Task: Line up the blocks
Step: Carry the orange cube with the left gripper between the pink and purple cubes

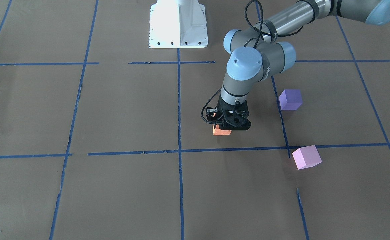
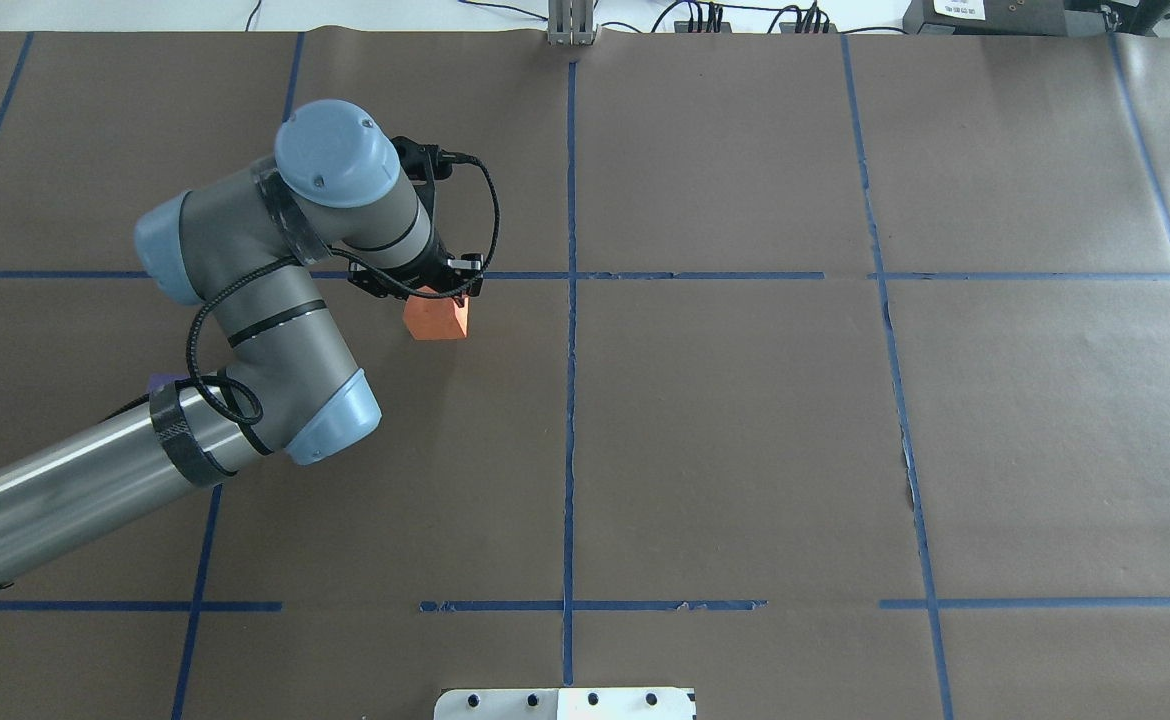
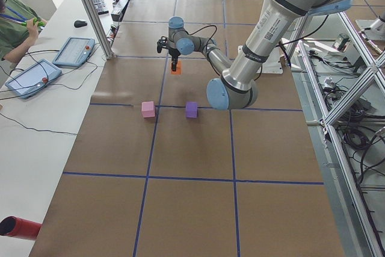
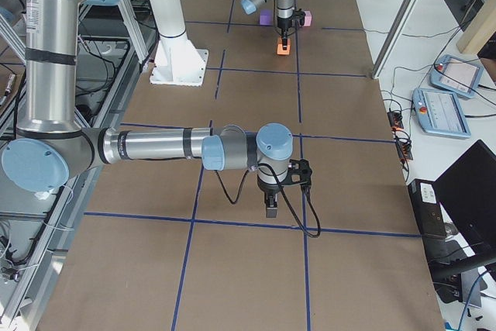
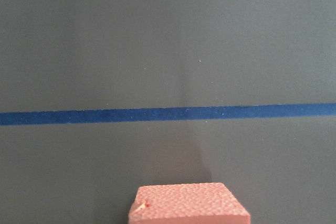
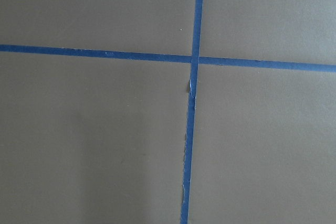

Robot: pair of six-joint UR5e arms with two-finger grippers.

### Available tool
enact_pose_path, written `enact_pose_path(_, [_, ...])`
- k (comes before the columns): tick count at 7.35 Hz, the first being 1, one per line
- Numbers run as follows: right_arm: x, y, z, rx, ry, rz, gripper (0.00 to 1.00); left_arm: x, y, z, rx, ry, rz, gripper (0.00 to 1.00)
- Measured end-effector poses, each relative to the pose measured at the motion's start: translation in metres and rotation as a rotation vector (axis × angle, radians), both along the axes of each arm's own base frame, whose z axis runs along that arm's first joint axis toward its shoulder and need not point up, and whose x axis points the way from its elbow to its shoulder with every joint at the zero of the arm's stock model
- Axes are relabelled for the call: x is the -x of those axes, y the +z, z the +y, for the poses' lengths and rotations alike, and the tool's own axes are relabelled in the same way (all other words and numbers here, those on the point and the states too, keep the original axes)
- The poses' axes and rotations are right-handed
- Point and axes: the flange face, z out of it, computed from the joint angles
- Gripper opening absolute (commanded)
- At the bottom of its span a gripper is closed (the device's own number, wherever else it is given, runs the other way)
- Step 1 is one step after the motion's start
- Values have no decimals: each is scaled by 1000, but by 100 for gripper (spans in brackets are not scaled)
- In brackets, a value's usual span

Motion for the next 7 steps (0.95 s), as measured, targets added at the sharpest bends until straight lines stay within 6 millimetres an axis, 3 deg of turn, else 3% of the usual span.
enact_pose_path(2, [0, 0, 0, 0, 0, 0, 100, 65, -8, -12, 63, -44, -10, 0])
enact_pose_path(3, [0, 0, 0, 0, 0, 0, 100, 97, 0, -21, 111, -68, -20, 0])
enact_pose_path(4, [0, 0, 0, 0, 0, 0, 100, 121, 20, -21, 143, -77, -33, 0])
enact_pose_path(7, [0, 0, 0, 0, 0, 0, 100, 168, 115, -6, 98, -37, -53, 0])
